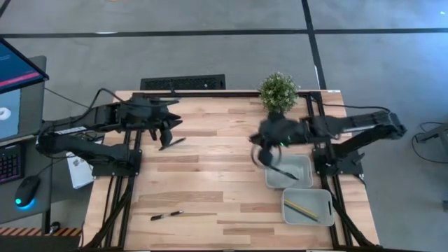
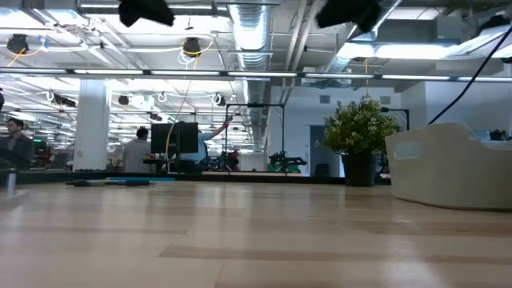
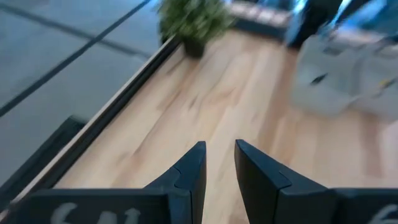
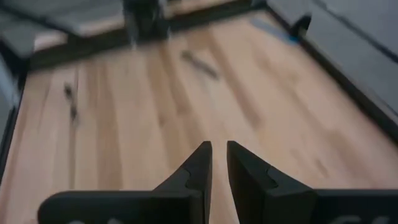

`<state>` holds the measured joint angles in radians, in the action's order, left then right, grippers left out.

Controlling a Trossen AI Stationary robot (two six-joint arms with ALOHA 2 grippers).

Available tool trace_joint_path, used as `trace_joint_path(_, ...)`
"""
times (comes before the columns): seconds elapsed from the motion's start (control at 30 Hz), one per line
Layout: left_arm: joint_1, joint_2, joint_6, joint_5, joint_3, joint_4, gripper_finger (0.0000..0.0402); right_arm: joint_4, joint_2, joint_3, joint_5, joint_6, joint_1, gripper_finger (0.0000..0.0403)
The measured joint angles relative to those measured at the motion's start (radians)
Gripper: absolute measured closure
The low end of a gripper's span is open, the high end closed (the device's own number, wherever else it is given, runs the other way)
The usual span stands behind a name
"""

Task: Sort pens & pencils
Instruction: Put the top black pen into the top gray bin

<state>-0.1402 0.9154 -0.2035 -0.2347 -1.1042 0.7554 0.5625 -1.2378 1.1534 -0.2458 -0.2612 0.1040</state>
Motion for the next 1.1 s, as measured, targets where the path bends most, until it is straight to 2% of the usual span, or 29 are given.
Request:
trace_joint_path(0.1, -0.020, 0.001, -0.014, -0.044, 0.000, 0.089, 0.0327, -0.143, -0.040, 0.000, 0.071, 0.048, -0.111, 0.0331)
trace_joint_path(0.23, -0.061, 0.012, -0.020, -0.051, 0.000, 0.185, 0.0327, -0.276, -0.109, 0.000, 0.137, 0.060, -0.208, 0.0331)
trace_joint_path(0.53, -0.140, 0.037, 0.030, -0.064, 0.000, 0.328, 0.0317, -0.474, -0.274, 0.000, 0.197, 0.060, -0.278, 0.0331)
trace_joint_path(0.67, -0.164, 0.060, 0.031, -0.066, 0.001, 0.404, 0.0276, -0.512, -0.319, 0.000, 0.200, 0.060, -0.284, 0.0331)
trace_joint_path(0.93, -0.180, 0.144, 0.021, -0.060, 0.001, 0.481, 0.0150, -0.515, -0.314, -0.001, 0.200, 0.060, -0.322, 0.0331)
trace_joint_path(1.1, -0.180, 0.195, -0.117, 0.049, 0.001, 0.514, 0.0119, -0.537, -0.312, 0.000, 0.199, 0.061, -0.337, 0.0331)
